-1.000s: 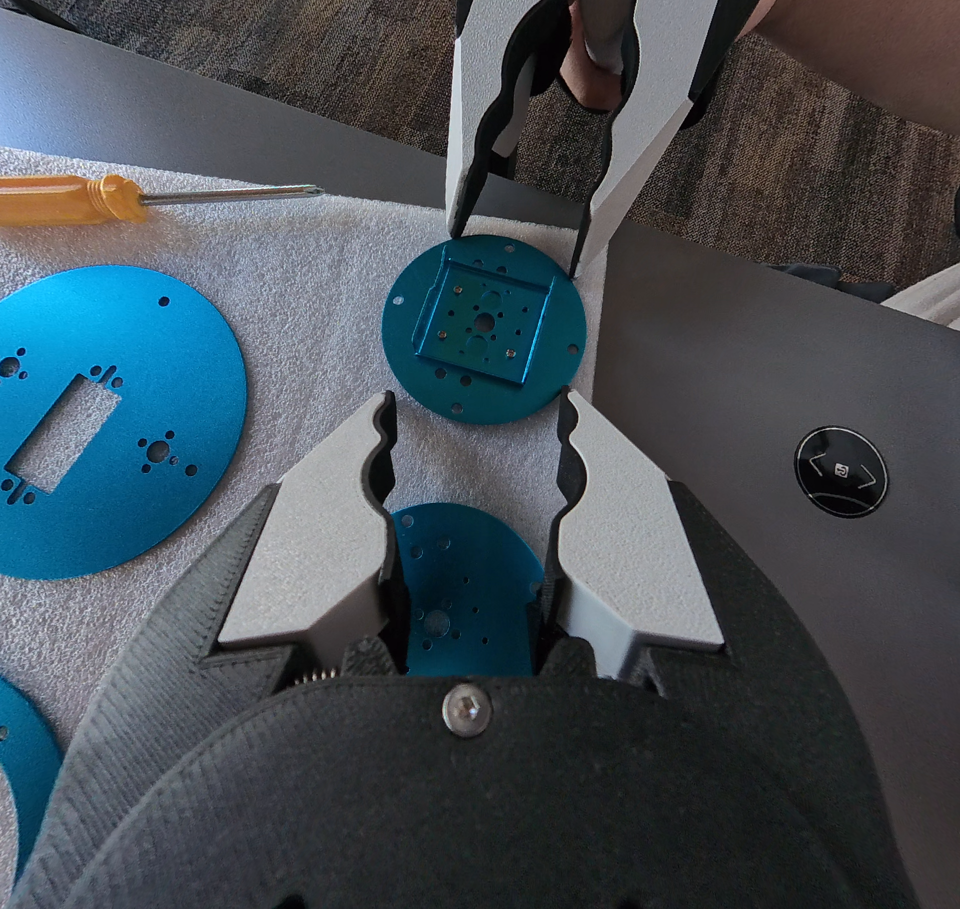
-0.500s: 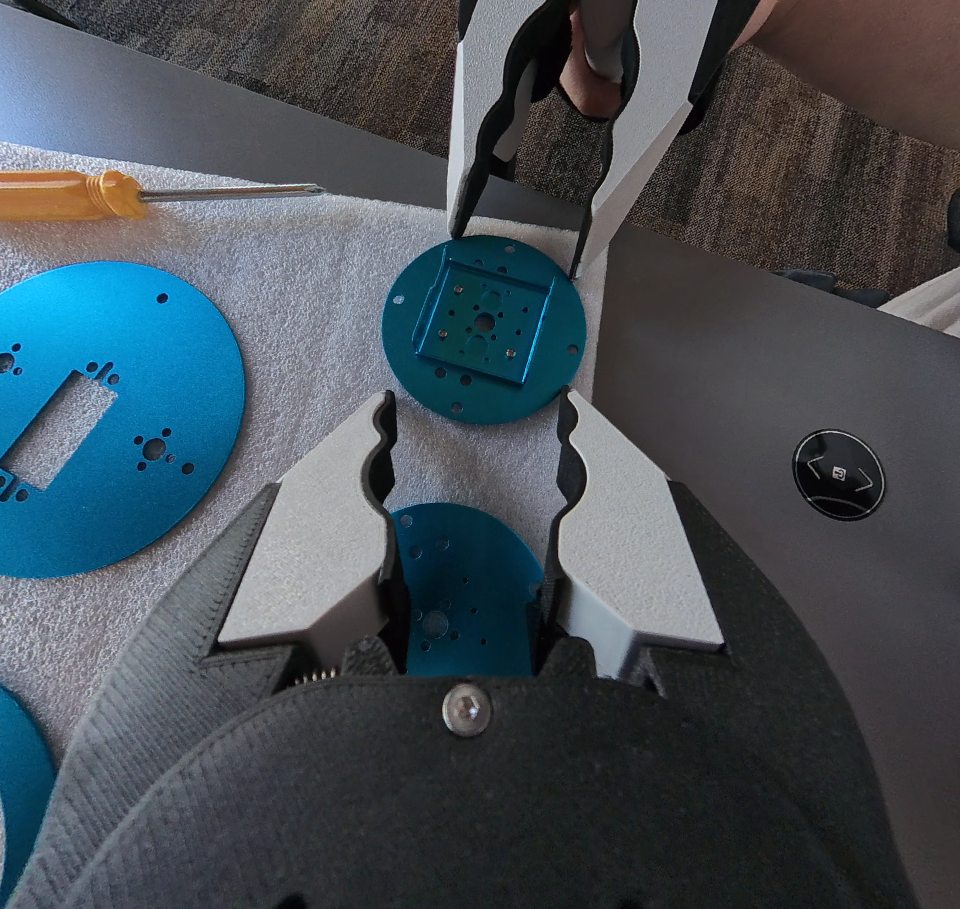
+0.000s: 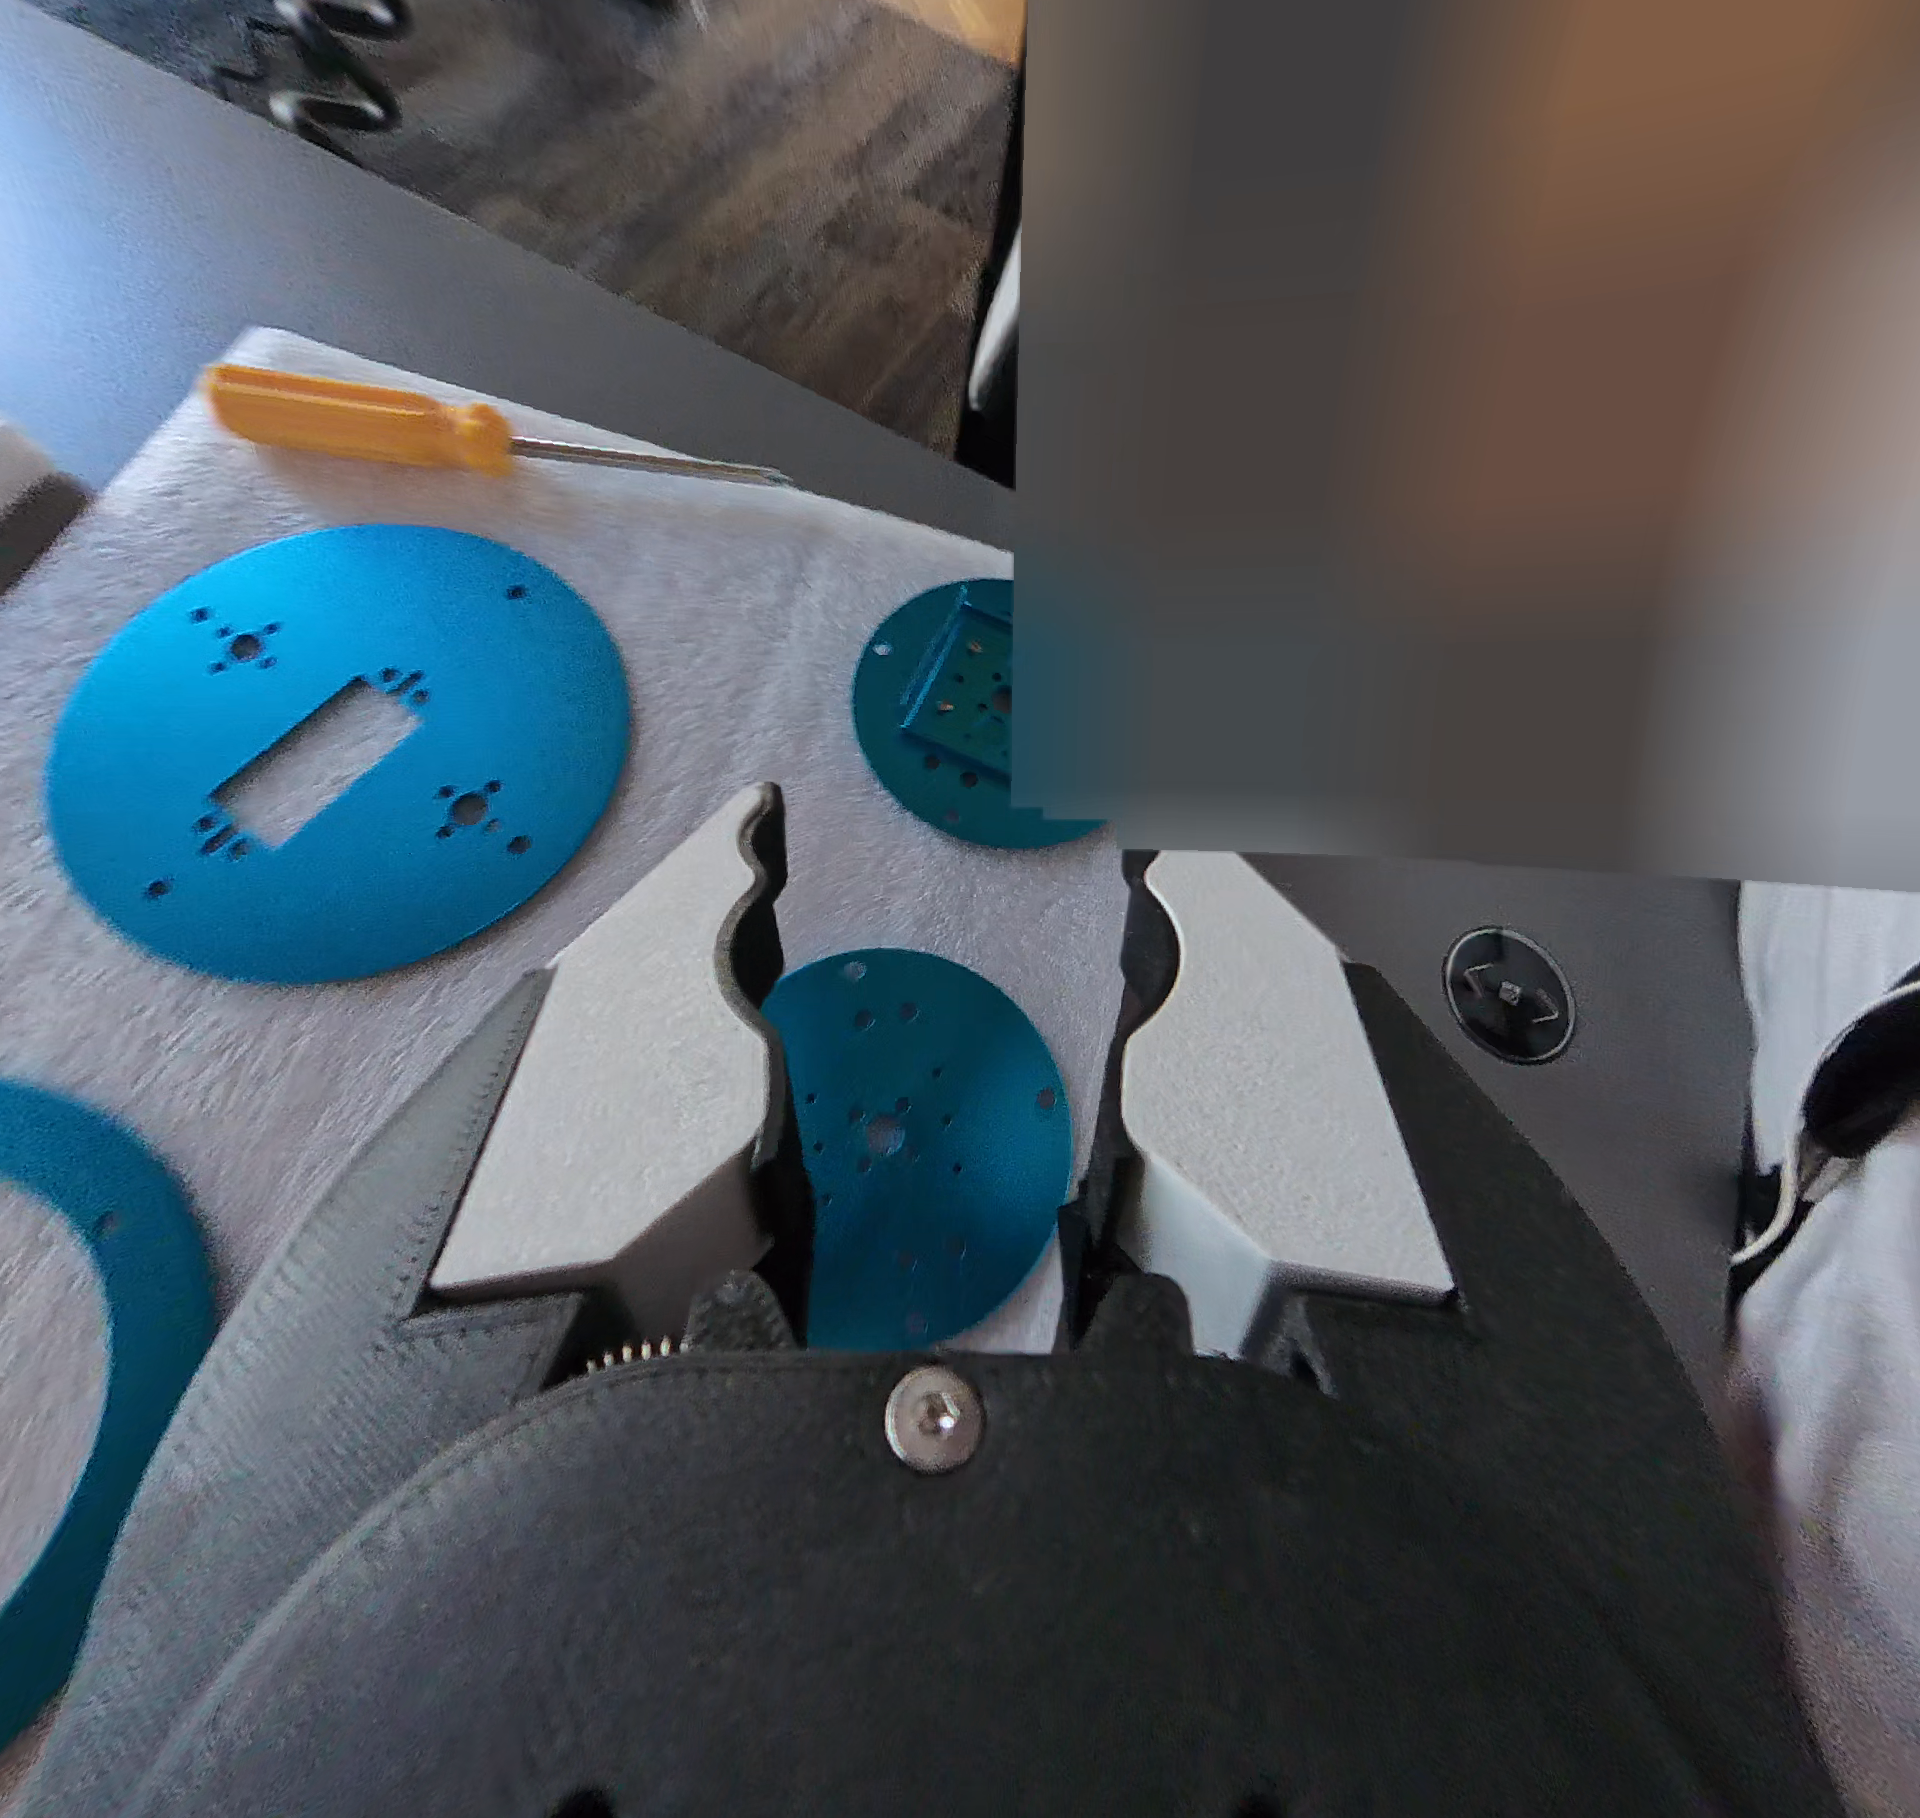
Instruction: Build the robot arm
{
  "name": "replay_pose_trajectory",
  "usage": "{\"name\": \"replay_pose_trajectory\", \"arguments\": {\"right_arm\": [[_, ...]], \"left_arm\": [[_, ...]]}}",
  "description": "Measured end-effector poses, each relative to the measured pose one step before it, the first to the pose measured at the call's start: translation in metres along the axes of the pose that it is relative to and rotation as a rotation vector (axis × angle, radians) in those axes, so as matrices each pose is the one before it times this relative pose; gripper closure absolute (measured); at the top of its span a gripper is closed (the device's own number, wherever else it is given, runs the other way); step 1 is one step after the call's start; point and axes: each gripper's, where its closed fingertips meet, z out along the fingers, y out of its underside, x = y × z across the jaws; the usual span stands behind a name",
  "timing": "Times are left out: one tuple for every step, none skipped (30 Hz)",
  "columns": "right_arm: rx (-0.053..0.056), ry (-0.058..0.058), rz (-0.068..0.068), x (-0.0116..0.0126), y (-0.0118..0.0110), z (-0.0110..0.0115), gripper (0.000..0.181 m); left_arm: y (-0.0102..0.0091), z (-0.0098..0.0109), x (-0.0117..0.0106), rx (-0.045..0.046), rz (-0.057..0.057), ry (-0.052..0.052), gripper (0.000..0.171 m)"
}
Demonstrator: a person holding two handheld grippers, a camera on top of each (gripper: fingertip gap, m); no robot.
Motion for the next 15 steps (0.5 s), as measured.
{"name": "replay_pose_trajectory", "arguments": {"right_arm": [[0.004, 0.026, 0.0171, 0.00567, -0.00389, -0.003, 0.131], [-0.0165, 0.0135, 0.0122, 0.00403, -0.00123, -0.00113, 0.132], [-0.0185, -0.0071, -0.0019, -0.00017, -0.00085, 0.00024, 0.132], [-0.0158, -0.0159, -0.0153, -0.00244, -0.0007, 0.00134, 0.133], [-0.0177, -0.0237, -0.0278, -0.00457, 0.00064, 0.00255, 0.132], [-0.0221, -0.0203, -0.036, -0.00466, 0.00277, 0.00341, 0.132], [-0.029, -0.0011, -0.0286, -0.002, 0.00505, 0.00373, 0.132], [-0.0294, 0.0078, -0.012, -0.00032, 0.00608, 0.00386, 0.132], [-0.029, 0.0104, 0.0002, 0.00051, 0.00657, 0.00351, 0.131], [-0.0224, 0.0041, -0.0016, -0.00042, 0.00586, 0.00301, 0.131], [-0.013, -0.0017, -0.0021, -0.00146, 0.00411, 0.00234, 0.131], [-0.0073, -0.0025, 0.0, -0.00135, 0.00271, 0.00161, 0.131], [-0.0025, 0.0008, -0.0006, -0.00055, 0.00146, 0.00101, 0.131], [-0.0013, -0.0023, -0.003, -0.00094, 0.00087, 0.00061, 0.131], [-0.0043, 0.0003, -0.0006, -0.00009, 0.00117, 0.0006, 0.131]], "left_arm": [[-0.00258, -0.009, -0.00492, 0.02414, -0.0296, -0.0183, 0.112], [-0.00026, -0.00631, -0.00271, 0.00884, -0.0163, -0.0031, 0.114], [0.00196, -0.00282, -0.00043, -0.00984, -0.0019, 0.0033, 0.117], [0.00301, 0.00118, 0.00016, -0.01852, 0.0113, -0.0039, 0.117], [0.00296, 0.00462, 0.00328, -0.01915, 0.023, 0.0051, 0.114], [0.00269, 0.00647, 0.00572, -0.0214, 0.0306, 0.0136, 0.113], [0.00153, 0.0071, 0.0037, -0.01656, 0.0339, -0.0016, 0.113], [0.00193, 0.00681, 0.00035, -0.01923, 0.0357, -0.019, 0.114], [0.00301, 0.0065, 0.00131, -0.02723, 0.0339, -0.0094, 0.114], [0.00223, 0.00572, 0.00032, -0.02484, 0.0274, -0.0116, 0.113], [0.00099, 0.00479, 0.00034, -0.01584, 0.0241, -0.0086, 0.112], [0.0011, 0.0038, 0.00167, -0.01452, 0.0215, 0.0019, 0.112], [0.00124, 0.00289, 0.00009, -0.0134, 0.0149, -0.0058, 0.111], [0.0013, 0.00222, 0.00078, -0.00939, 0.0119, 0.0005, 0.11], [0.00138, 0.00169, -0.00065, -0.00839, 0.0056, -0.0059, 0.11]]}}
